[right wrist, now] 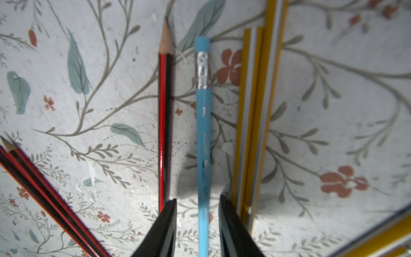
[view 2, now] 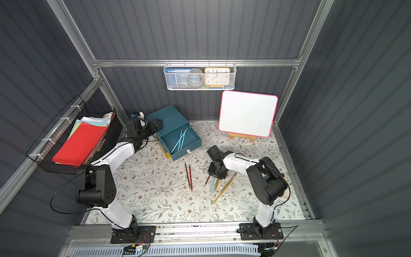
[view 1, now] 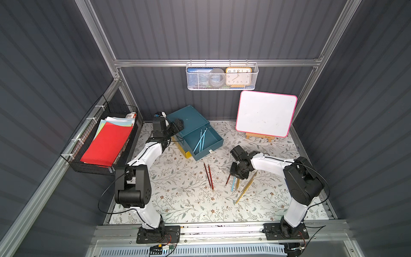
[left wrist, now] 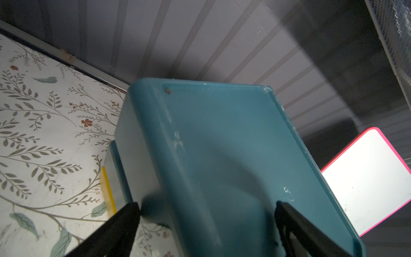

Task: Please place the pencils in the drawer according to their color
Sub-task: Pick up the pencil from the center of the board.

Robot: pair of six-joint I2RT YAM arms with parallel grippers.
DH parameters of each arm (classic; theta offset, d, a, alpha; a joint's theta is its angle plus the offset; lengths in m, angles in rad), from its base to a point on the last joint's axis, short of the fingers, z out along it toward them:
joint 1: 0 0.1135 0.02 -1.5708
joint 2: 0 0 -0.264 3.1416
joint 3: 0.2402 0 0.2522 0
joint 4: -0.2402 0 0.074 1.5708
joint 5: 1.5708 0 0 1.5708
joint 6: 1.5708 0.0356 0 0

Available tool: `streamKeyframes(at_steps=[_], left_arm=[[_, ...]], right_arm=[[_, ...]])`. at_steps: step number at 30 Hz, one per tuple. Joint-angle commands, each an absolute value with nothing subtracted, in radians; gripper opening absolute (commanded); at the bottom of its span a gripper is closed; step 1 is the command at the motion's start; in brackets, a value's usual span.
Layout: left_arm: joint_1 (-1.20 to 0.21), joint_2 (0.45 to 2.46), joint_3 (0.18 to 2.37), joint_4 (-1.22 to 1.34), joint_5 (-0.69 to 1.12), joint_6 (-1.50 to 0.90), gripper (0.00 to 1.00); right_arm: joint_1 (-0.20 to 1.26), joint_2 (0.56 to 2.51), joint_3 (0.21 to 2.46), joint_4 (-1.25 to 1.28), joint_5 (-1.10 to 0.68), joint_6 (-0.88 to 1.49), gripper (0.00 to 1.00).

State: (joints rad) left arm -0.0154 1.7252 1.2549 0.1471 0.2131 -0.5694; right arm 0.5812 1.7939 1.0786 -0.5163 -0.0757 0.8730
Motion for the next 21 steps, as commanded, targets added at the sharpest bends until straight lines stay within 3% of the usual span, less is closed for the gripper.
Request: streamKeyframes(at_steps=[1,21], left_arm=[[-0.032,1.744,1.272,0.135,0.222,-0.565,1.00],[-0.032,1.738,1.267,0.140,0.221,-0.566,1.00]], right_arm=[[0.576,1.822,1.074,-0.586,-0.046,0.855,0.36],[0.581,1.962,1.158,-0.674,-0.023,0.887,0.28]])
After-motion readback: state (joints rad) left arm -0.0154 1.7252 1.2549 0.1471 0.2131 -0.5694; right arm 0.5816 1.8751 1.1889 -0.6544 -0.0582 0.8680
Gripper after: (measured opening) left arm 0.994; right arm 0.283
